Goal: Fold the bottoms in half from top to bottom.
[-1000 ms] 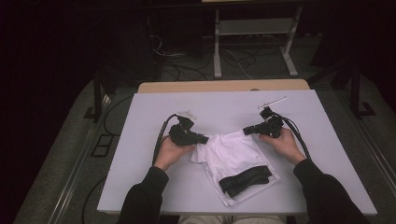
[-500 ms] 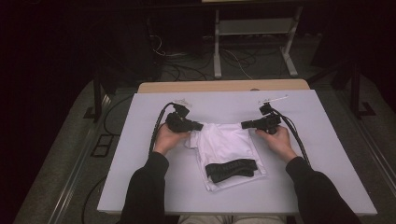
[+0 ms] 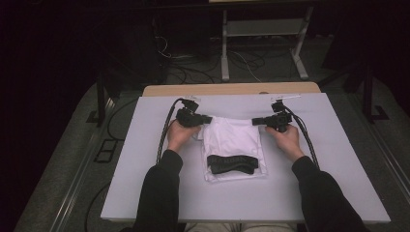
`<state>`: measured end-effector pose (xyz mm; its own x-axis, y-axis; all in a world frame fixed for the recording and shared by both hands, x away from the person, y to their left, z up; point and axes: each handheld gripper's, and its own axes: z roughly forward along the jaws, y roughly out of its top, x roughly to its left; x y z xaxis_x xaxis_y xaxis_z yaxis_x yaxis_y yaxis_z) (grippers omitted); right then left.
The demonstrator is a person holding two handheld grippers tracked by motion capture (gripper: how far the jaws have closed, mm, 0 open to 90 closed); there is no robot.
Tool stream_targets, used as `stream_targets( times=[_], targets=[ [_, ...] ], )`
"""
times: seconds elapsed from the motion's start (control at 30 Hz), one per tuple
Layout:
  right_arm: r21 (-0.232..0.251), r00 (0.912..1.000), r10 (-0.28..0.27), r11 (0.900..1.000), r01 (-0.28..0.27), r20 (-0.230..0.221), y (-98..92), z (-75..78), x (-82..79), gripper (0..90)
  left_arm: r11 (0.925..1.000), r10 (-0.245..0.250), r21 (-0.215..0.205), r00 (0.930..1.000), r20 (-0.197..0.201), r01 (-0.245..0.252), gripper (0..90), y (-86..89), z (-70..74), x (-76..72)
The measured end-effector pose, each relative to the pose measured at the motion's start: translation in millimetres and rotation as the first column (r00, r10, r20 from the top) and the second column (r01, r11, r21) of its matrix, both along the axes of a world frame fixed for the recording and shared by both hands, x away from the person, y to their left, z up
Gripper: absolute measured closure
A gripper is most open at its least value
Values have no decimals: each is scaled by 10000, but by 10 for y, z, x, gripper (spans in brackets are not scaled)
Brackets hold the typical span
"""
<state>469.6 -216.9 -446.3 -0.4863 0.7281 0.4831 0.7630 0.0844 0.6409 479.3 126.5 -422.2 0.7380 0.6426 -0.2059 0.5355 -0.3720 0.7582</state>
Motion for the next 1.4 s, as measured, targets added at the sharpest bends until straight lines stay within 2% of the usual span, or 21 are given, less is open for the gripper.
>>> stream_targets(
  times=[0.13,0.27,0.53,0.63,0.7,0.73,0.8,0.93,1.1,1.17,1.23,1.3,1.4],
  targets=[
    [194,9999,-141,9997,139,83,-17,-14,73,832,9994,324,-158,9989,328,-319,826,-4,-21,29],
    [-28,9999,-97,9999,97,85,5,-7,140,832,9977,583,-354,9976,366,-570,825,2,-47,50],
    [-80,9997,-189,9998,190,151,32,31,210,831,9969,713,-376,9943,792,-685,806,6,-36,63],
    [69,9999,-158,9999,158,44,23,22,216,811,9932,1052,-579,9915,767,-1009,690,4,-29,62],
    [239,9999,-40,9997,43,-106,10,2,213,704,9892,1379,-592,9883,647,-1341,592,16,-9,58],
    [148,10000,25,9999,-24,-35,8,-2,203,653,9871,1500,-644,9874,500,-1466,545,29,2,54],
    [-54,9996,155,9999,-154,257,5,-9,172,546,9851,1422,-992,9898,116,-1403,463,74,13,58],
    [17,9986,407,9992,-408,334,-19,-29,142,372,9811,1666,-1011,9860,72,-1650,293,123,42,42],
    [-218,9961,638,9978,-626,612,-15,13,109,127,9819,1417,-1260,9899,-87,-1417,158,136,90,7],
    [-152,9943,677,9977,-667,819,-23,46,86,101,9815,1327,-1375,9911,-146,-1334,121,128,111,-9],
    [-223,9934,613,9980,-594,974,-23,80,61,10,9824,1251,-1368,9919,-229,-1270,62,116,131,-26],
    [-246,9924,678,9975,-656,1031,-25,107,44,0,9847,1114,-1309,9932,-330,-1148,1,103,146,-41],
    [-241,9893,718,9973,-693,1269,-43,157,3,0,9896,904,-1095,9953,-358,-938,0,96,172,-76]
  ],
)
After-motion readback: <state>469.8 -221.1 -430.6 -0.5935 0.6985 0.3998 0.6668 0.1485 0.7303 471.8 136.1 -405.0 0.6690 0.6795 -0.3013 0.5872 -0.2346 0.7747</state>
